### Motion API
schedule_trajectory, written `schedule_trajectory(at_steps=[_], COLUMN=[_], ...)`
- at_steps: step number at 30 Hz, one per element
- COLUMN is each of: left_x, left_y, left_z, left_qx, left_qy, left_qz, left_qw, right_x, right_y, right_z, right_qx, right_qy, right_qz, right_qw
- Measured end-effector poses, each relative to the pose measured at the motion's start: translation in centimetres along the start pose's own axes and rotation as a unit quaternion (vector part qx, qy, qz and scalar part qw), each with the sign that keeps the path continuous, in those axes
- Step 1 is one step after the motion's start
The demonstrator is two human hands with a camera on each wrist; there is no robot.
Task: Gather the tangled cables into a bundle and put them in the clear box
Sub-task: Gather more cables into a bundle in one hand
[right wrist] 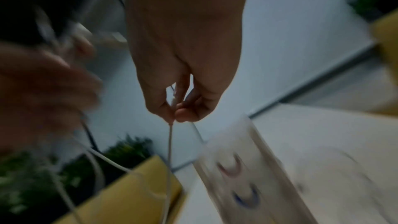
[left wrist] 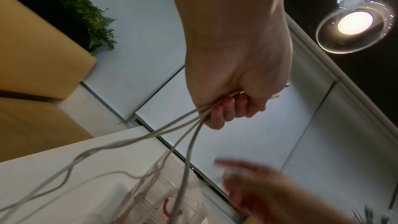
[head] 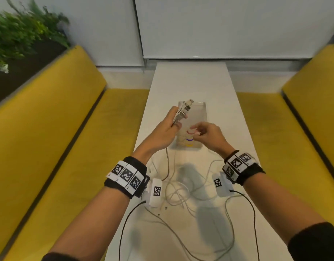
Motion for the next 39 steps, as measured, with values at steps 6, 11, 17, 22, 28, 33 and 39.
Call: schedule_trajectory(at_steps=[6,11,17,22,28,33,39], left_x=[1.9,2.0,2.6,2.9,1.5,-2.4,-5.5], left_y=[1.2,3.6,3.8,5.3,6.4,6.5,8.5], left_z=[-1.5,-2.0,-2.2,-1.4,-1.4,-1.2,0.9], left_qx=[-0.001,0.040,0.032,0.046,0.074,0.095,0.112], left_qy=[0.020,0.063,0.061,0.010,0.033,0.163,0.168], left_qz=[0.018,-0.060,-0.125,-0.005,0.048,0.125,0.286], left_qw=[1.000,0.995,0.990,0.999,0.996,0.974,0.937], right_x=[-4.0,-5.1,-5.6,-3.7,-1.5,-1.8,-2.5], right_y=[-8.3,-7.3,-8.1,-8.7,-9.7,-8.2,-5.1], right_z=[-1.4,0.1,1.5,1.6,3.3,4.4,6.0], right_qx=[-0.064,-0.020,-0.009,-0.003,-0.028,-0.019,-0.030], right_qy=[0.019,0.101,0.136,0.099,0.027,-0.001,-0.038], right_qz=[-0.203,-0.331,-0.350,-0.386,-0.369,-0.296,-0.165], right_qw=[0.977,0.938,0.927,0.917,0.929,0.955,0.985])
Point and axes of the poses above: each hand's wrist, its own z-axis away from the middle knuckle, its own x-axis out of the palm, y = z × x, the point moved 7 cm from there along -z, towards the middle knuckle, and after that the axes turned 15 degrees about -x, right-handed, at the moved point
